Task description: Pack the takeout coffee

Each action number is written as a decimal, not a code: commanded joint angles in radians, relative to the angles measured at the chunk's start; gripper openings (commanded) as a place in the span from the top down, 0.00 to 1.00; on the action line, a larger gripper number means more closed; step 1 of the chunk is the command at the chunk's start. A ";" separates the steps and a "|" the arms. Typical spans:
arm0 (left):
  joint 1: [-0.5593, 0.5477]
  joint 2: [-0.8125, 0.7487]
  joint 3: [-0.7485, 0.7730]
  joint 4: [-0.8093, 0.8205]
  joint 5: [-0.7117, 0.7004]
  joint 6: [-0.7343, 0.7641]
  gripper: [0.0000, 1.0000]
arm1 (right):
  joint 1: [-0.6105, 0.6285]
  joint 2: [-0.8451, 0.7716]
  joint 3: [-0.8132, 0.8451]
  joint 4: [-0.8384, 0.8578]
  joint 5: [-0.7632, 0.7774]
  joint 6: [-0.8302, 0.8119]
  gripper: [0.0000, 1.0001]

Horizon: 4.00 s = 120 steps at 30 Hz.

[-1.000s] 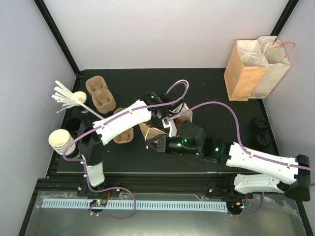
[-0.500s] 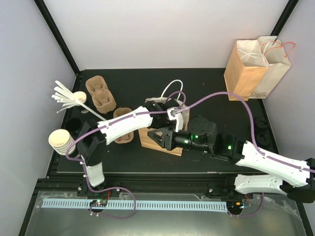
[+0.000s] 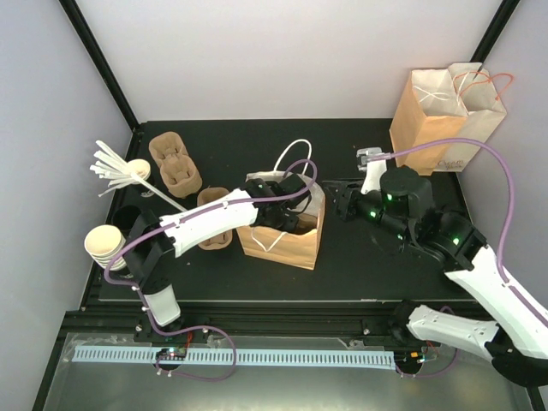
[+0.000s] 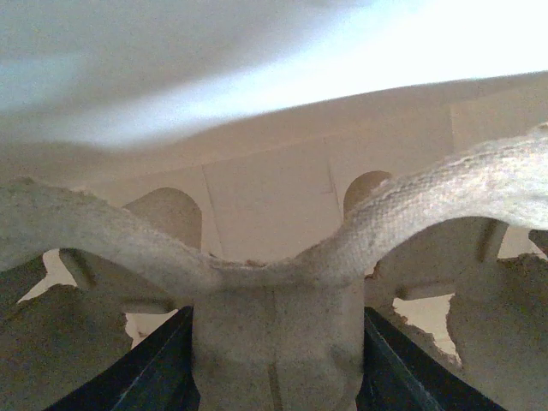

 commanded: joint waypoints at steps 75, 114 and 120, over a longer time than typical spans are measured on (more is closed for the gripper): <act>-0.089 -0.128 -0.127 -0.125 -0.004 0.126 0.53 | -0.175 0.046 -0.008 -0.133 -0.219 -0.210 0.74; -0.099 -0.018 -0.154 -0.109 -0.044 0.170 0.53 | -0.338 0.143 0.099 -0.043 -0.397 0.011 0.96; -0.100 0.020 -0.147 -0.108 -0.035 0.118 0.53 | -0.338 0.102 0.063 -0.036 -0.381 0.034 0.98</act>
